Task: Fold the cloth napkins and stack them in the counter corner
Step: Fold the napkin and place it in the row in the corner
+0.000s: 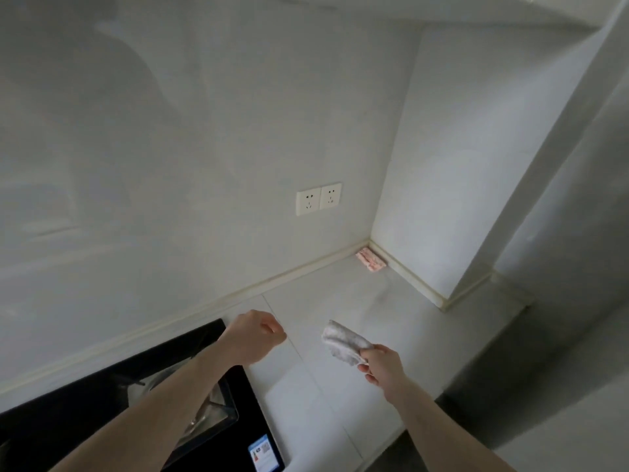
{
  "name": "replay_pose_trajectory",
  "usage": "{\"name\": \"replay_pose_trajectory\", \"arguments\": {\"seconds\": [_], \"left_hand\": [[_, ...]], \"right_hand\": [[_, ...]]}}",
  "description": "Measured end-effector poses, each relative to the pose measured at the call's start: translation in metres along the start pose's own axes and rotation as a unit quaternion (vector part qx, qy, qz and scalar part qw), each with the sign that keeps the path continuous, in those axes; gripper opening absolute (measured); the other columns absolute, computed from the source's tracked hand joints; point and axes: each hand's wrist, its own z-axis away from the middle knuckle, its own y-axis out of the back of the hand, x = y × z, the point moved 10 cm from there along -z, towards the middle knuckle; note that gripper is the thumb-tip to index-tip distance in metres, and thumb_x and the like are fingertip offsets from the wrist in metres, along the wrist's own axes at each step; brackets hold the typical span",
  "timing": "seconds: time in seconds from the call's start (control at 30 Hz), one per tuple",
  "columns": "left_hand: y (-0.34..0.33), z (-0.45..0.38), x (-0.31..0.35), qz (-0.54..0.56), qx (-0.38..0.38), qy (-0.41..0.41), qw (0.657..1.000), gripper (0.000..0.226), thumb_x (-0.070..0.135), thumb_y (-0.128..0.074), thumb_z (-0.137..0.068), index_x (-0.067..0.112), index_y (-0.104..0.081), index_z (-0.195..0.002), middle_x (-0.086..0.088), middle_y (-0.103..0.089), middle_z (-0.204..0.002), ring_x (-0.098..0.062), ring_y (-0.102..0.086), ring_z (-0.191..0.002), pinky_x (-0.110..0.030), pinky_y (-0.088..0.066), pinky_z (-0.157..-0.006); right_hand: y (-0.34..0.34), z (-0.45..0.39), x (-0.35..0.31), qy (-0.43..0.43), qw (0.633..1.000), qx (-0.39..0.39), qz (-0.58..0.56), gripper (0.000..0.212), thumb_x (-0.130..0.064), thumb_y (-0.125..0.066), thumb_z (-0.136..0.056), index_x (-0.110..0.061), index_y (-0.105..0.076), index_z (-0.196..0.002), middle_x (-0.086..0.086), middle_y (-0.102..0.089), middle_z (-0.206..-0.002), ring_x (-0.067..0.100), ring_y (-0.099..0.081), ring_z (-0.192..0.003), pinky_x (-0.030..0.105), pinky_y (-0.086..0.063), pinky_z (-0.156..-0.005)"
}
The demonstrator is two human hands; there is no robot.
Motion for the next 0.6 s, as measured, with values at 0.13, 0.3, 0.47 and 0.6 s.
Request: {"name": "replay_pose_trajectory", "arguments": {"seconds": [0.13,0.3,0.47,0.6], "left_hand": [[-0.027,-0.031,-0.002,-0.02,-0.03,0.024,0.999,0.012,0.04,-0.068,-0.091,0.033,-0.074,-0.098,0.016,-0.072,-0.105,-0.005,-0.067,-0.103,-0.028,-0.053,-0.099],[-0.048,-0.051,-0.003,-0.097,-0.082,0.032,0.991,0.028,0.042,-0.062,-0.098,0.025,-0.067,-0.12,0.011,-0.066,-0.12,-0.004,-0.061,-0.108,-0.021,-0.044,-0.099],[-0.044,-0.082,0.002,-0.105,-0.043,0.067,0.991,0.024,0.041,-0.063,-0.098,0.027,-0.068,-0.116,0.013,-0.065,-0.114,-0.004,-0.06,-0.106,-0.018,-0.04,-0.091],[-0.061,-0.107,0.014,-0.126,-0.049,0.085,0.987,0.023,0.044,-0.062,-0.096,0.031,-0.067,-0.114,0.014,-0.064,-0.114,-0.006,-0.06,-0.107,-0.023,-0.045,-0.098]], "right_hand": [[0.016,-0.06,0.003,-0.039,0.999,0.021,-0.022,0.004,-0.011,-0.064,-0.091,-0.008,-0.067,-0.09,0.009,-0.069,-0.073,0.017,-0.066,-0.063,0.022,-0.043,-0.049],[0.048,-0.134,-0.009,-0.078,0.996,0.037,-0.012,0.024,-0.025,-0.078,-0.085,-0.004,-0.067,-0.086,0.01,-0.067,-0.065,0.016,-0.06,-0.055,0.019,-0.041,-0.041],[0.071,-0.198,-0.033,-0.082,0.992,0.063,-0.078,0.034,-0.029,-0.082,-0.084,0.001,-0.069,-0.09,0.009,-0.066,-0.06,0.013,-0.055,-0.049,0.019,-0.044,-0.042],[0.074,-0.235,-0.033,-0.098,0.987,0.026,-0.121,0.02,-0.023,-0.072,-0.093,-0.004,-0.066,-0.088,0.021,-0.072,-0.088,0.013,-0.048,-0.04,0.018,-0.034,-0.042]]}}
